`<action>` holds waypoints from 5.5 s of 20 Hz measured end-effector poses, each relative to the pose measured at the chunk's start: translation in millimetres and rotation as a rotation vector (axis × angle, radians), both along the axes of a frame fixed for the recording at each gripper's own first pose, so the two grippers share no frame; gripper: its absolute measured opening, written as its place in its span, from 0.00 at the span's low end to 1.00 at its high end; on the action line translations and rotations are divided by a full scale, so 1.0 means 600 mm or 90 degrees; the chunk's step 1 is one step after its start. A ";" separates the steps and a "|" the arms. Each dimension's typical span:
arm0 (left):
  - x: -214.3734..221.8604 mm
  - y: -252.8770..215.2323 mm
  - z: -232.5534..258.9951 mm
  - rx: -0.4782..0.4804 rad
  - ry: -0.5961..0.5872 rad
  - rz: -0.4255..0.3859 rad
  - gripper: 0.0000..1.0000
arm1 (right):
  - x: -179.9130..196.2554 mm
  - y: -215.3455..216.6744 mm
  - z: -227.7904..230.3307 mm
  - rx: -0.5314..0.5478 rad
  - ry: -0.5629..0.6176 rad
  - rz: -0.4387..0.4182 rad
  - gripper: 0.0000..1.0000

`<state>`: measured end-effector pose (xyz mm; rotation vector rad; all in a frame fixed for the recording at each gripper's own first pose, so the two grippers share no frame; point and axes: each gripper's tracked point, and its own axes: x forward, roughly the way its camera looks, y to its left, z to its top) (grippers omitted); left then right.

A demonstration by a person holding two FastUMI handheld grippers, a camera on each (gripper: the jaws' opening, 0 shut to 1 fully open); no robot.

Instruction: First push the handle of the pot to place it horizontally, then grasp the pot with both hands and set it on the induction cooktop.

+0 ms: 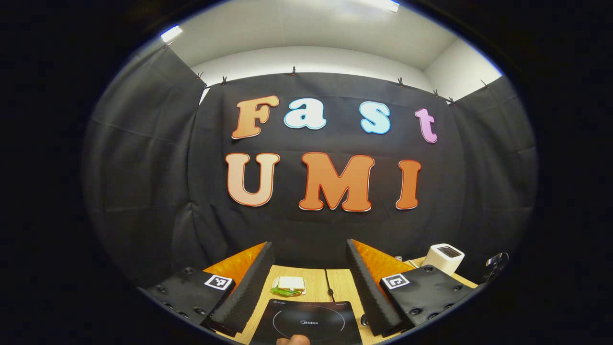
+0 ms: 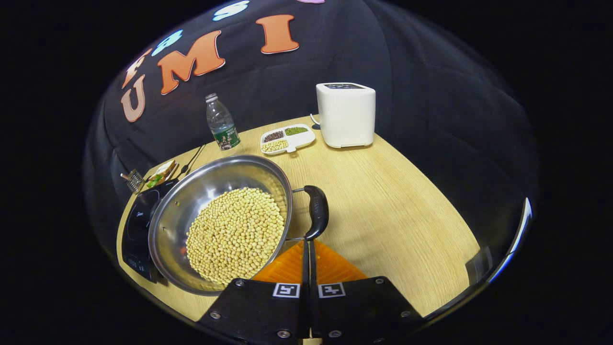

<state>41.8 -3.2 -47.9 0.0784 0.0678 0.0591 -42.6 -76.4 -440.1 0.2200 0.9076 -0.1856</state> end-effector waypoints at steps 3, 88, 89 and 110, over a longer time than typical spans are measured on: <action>0.003 -0.004 -0.003 0.003 0.001 -0.002 0.97 | 0.005 -0.006 0.000 -0.002 0.001 0.000 0.00; 0.009 -0.247 -0.635 -0.003 0.460 -0.090 0.51 | 0.137 -0.020 0.013 -0.017 -0.092 -0.018 0.45; 0.011 -0.242 -0.623 -0.002 0.454 -0.091 0.53 | 0.142 -0.013 0.023 -0.015 -0.097 -0.019 0.40; 0.013 0.049 -0.458 -0.013 0.423 0.020 0.55 | 0.235 0.277 0.141 0.024 -0.144 0.084 0.45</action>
